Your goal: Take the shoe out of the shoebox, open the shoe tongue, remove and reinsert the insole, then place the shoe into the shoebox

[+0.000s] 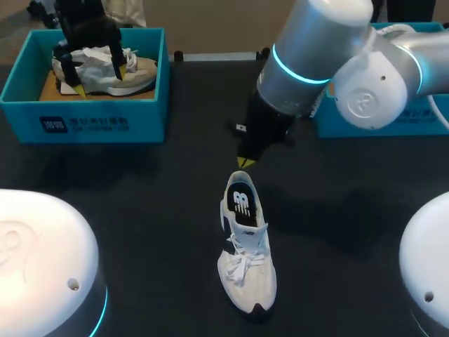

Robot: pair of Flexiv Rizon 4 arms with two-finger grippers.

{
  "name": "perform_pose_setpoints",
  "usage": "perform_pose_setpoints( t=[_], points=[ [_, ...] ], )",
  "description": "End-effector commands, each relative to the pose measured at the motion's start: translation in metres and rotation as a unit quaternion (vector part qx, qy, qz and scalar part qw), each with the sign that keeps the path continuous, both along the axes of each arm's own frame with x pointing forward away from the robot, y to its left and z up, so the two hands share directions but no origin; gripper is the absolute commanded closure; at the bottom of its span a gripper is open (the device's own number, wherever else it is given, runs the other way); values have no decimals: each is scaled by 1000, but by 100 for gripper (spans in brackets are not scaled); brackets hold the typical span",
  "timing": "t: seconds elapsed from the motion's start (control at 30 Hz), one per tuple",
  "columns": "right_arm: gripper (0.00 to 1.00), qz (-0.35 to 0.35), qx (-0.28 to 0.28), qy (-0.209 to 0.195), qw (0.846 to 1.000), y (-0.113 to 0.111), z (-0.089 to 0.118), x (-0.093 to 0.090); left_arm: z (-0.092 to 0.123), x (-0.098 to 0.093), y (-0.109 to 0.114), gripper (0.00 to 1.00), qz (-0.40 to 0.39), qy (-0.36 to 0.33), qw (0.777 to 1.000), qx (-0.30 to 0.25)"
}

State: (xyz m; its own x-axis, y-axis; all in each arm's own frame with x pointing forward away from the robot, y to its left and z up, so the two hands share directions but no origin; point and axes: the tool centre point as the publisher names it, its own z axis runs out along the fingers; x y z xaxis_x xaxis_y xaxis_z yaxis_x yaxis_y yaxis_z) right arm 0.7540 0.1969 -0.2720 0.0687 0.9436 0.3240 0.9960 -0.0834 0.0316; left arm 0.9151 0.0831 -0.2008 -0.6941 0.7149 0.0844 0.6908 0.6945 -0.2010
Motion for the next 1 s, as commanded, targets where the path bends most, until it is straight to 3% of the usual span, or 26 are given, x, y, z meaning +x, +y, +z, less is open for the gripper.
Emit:
perform_pose_setpoints(
  t=[0.03, 0.3, 0.5, 1.0],
  points=[
    [100, -3, -28, -9, 1000, 5, 7, -11, 0, 0, 0, 0, 0, 0, 1000, 1],
    [100, 7, -95, -48, 994, 12, 8, -54, 0, 0, 0, 0, 0, 0, 1000, 1],
    [100, 21, -115, -54, 992, 20, 0, -71, 0, 0, 0, 0, 0, 0, 1000, 1],
    [100, 24, -111, -51, 992, 21, -2, -72, 0, 0, 0, 0, 0, 0, 1000, 1]
  ],
)
